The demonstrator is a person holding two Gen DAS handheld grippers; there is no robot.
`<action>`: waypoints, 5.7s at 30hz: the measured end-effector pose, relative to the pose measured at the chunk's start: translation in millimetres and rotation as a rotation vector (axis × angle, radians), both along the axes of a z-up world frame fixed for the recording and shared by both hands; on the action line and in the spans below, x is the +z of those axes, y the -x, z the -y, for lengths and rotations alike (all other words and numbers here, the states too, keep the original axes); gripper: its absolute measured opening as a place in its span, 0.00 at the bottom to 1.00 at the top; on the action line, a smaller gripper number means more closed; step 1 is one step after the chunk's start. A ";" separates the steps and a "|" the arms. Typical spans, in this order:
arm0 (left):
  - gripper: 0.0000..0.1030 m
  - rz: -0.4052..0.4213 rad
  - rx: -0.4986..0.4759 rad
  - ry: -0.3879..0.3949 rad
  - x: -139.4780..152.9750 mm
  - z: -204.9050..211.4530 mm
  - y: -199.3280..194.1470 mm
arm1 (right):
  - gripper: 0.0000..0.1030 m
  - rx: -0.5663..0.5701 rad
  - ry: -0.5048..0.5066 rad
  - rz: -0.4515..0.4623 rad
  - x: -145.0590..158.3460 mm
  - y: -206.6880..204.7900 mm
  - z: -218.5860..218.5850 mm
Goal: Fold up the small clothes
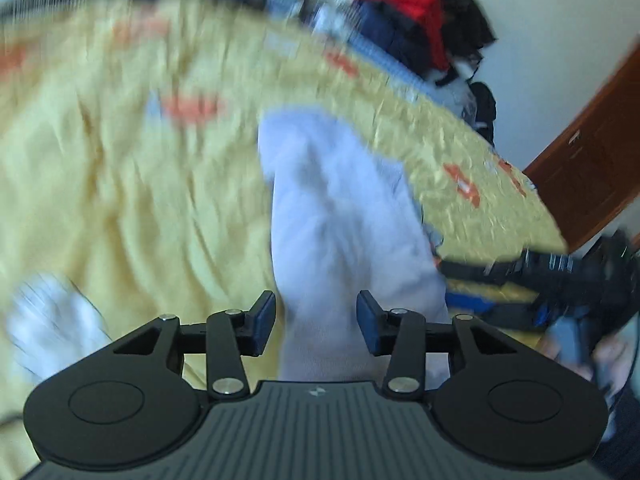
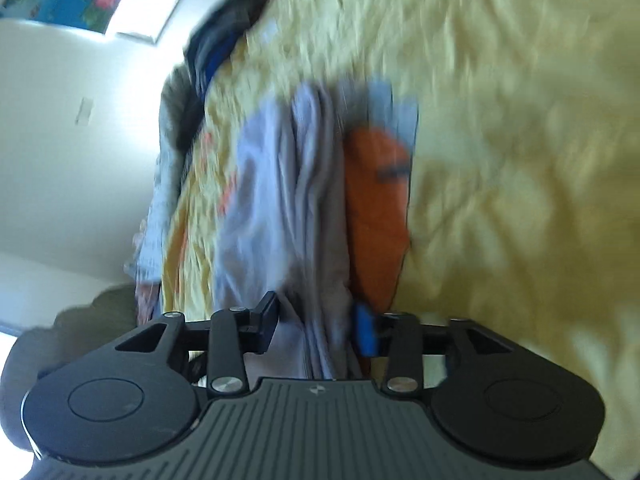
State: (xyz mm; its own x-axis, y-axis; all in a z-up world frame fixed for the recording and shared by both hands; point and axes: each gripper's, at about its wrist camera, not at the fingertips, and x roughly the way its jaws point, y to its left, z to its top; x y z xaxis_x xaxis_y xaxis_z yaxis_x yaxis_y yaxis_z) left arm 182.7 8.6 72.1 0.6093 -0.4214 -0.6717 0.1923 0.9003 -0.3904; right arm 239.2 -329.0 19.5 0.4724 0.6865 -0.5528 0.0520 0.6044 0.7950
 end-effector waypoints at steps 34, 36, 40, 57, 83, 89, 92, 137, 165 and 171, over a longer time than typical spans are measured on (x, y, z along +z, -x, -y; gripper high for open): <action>0.69 0.267 -0.192 -0.255 -26.5 83.3 27.6 | 0.24 0.120 0.093 0.084 -1.3 -14.8 -44.5; 0.69 0.277 -0.144 -0.160 -12.6 63.8 41.0 | 0.32 0.084 0.071 0.064 8.3 -6.4 -39.3; 0.69 0.322 -0.050 -0.002 3.0 25.8 61.8 | 0.57 0.077 0.061 0.203 34.9 32.3 -34.0; 0.69 0.246 -0.235 -0.014 -12.0 50.3 57.2 | 0.53 0.071 -0.019 0.051 17.4 19.8 -40.7; 0.77 0.287 -0.321 -0.182 -41.7 85.3 54.0 | 0.11 0.048 0.197 -0.008 10.1 -158.1 -57.2; 0.77 0.286 -0.324 -0.161 -42.1 82.5 54.7 | 0.09 -0.001 0.168 0.070 26.3 -137.0 -35.4; 0.77 0.289 -0.325 -0.154 -42.4 82.0 54.9 | 0.08 -0.036 0.153 0.026 -0.2 -133.5 -20.1; 0.79 0.214 -0.258 -0.348 -33.0 108.6 53.9 | 0.61 0.188 0.295 0.185 23.4 -49.1 -79.9; 0.79 0.227 0.119 -0.220 -26.4 5.2 96.2 | 0.79 -0.117 0.503 0.283 7.9 155.3 -33.8; 0.79 0.220 0.116 -0.302 -54.4 14.9 98.7 | 0.88 -0.184 0.586 0.379 -2.4 162.9 -51.5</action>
